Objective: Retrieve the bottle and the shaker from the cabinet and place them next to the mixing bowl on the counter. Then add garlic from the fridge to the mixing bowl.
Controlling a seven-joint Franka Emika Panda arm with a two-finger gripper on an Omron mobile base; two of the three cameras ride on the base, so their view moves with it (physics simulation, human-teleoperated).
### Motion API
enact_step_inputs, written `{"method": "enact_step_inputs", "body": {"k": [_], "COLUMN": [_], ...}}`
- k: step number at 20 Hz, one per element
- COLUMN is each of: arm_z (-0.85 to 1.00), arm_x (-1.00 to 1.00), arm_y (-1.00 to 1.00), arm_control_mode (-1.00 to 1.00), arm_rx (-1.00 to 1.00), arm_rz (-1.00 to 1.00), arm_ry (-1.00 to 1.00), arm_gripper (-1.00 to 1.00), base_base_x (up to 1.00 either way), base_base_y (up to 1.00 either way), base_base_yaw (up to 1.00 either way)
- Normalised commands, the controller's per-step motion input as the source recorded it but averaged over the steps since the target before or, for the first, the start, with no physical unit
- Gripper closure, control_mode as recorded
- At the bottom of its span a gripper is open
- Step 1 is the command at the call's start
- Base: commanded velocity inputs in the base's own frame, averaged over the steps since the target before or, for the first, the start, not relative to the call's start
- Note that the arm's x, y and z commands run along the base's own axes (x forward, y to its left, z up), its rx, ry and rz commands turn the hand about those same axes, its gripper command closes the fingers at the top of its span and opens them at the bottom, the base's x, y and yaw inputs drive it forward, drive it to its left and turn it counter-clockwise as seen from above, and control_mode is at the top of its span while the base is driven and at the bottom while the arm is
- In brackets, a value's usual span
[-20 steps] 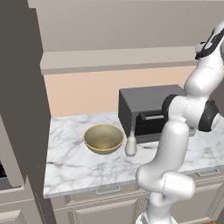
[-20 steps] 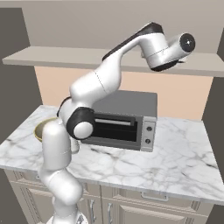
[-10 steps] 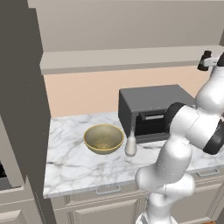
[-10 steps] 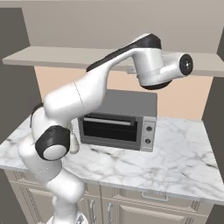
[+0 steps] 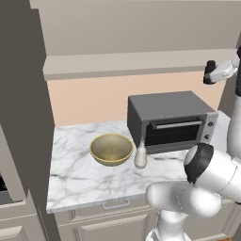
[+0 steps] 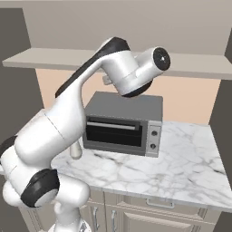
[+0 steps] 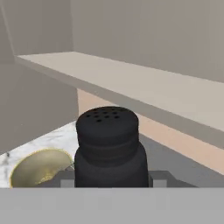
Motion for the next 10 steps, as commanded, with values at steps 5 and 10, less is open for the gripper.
{"method": "enact_step_inputs", "body": {"k": [5,10], "arm_z": [0.0,0.0], "arm_x": [-0.41,-0.35], "arm_y": [1.0,1.0], "arm_control_mode": [-1.0,-1.0], "arm_rx": [-0.16,-0.11], "arm_rz": [-0.03,-0.14], "arm_ry": [0.06,0.0], "arm_gripper": [1.0,1.0], "base_base_x": [0.0,0.0], "base_base_y": [0.0,0.0], "base_base_yaw": [0.0,0.0]}}
